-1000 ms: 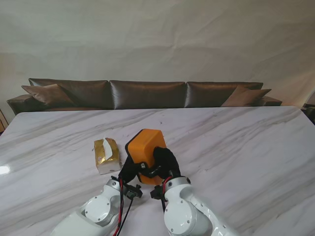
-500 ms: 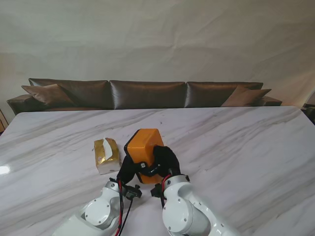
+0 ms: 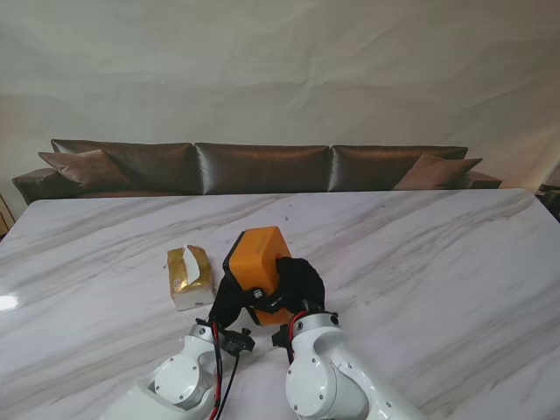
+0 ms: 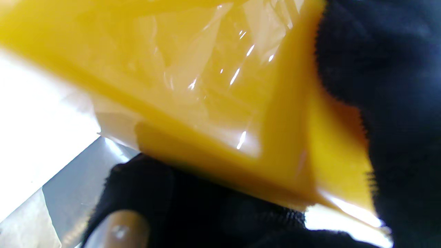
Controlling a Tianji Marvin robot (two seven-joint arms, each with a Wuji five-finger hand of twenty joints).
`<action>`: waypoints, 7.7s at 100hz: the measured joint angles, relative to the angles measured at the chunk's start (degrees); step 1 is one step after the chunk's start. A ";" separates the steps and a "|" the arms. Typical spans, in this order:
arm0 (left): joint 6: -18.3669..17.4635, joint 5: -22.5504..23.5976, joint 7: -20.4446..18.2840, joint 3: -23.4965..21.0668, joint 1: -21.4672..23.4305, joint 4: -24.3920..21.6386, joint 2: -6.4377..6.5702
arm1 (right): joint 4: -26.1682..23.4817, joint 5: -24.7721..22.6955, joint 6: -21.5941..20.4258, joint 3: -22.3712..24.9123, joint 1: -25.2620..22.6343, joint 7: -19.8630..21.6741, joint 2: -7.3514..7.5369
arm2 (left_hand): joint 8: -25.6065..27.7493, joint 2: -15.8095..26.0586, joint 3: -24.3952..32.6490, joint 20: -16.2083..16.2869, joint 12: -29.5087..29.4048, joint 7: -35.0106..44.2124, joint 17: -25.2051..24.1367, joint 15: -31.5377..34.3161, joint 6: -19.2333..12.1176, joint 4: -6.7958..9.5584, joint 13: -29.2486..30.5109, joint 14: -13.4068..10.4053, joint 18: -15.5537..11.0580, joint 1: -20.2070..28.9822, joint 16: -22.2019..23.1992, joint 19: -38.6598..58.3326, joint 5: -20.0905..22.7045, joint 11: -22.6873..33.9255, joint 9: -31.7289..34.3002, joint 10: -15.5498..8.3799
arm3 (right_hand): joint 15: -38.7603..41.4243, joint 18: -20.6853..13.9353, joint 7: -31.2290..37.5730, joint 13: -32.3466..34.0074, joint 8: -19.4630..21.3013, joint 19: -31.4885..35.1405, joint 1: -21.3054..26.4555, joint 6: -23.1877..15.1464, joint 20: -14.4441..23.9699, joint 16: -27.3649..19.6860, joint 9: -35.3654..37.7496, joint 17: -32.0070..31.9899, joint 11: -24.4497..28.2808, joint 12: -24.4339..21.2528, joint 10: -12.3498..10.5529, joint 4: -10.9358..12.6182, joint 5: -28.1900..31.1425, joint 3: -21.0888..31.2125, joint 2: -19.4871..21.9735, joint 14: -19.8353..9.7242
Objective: Refill a tissue box and feed the first sheet
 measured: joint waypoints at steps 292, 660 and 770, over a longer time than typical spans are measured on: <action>-6.29 4.39 6.20 -0.46 3.62 3.48 -2.49 | 9.34 0.60 7.70 2.09 3.95 -9.74 -3.05 | 0.36 -4.30 7.27 -1.53 5.37 -8.52 2.87 -4.05 0.16 10.61 9.47 0.82 0.02 0.25 1.35 -8.14 9.01 -11.39 9.70 0.76 | 0.10 2.70 1.84 -0.85 -1.06 0.33 6.66 3.78 2.03 2.26 -0.11 -1.24 2.18 -2.66 2.42 -1.14 -0.66 -4.80 3.83 2.35; 43.04 57.50 -15.49 12.81 -7.44 -15.66 10.45 | -3.93 -9.74 6.98 10.94 -8.25 -2.04 3.18 | -14.39 12.41 22.36 -7.53 -29.19 -19.80 -21.89 15.26 -6.00 -16.60 -22.24 -3.83 3.67 -11.55 -33.19 -8.14 -11.08 -2.91 -17.82 -4.70 | 0.10 2.72 1.77 -0.92 -0.95 0.34 6.80 3.80 2.04 2.26 -0.11 -1.32 2.18 -2.66 2.44 -1.23 -0.66 -3.90 3.91 2.38; 36.27 63.95 6.47 9.47 -2.84 -14.82 7.22 | -0.73 12.80 6.49 10.03 -4.23 -5.82 -1.04 | -21.26 15.60 23.75 -30.81 -40.60 -22.91 -26.09 10.86 -5.45 -19.39 -28.14 2.66 15.60 -9.39 -48.33 -8.07 -11.51 -15.34 -21.74 -1.99 | 0.10 2.72 1.18 -1.02 -0.43 0.34 6.80 3.80 1.43 1.53 -0.18 -1.47 1.77 -2.54 2.44 -2.25 -0.74 -3.82 5.34 2.42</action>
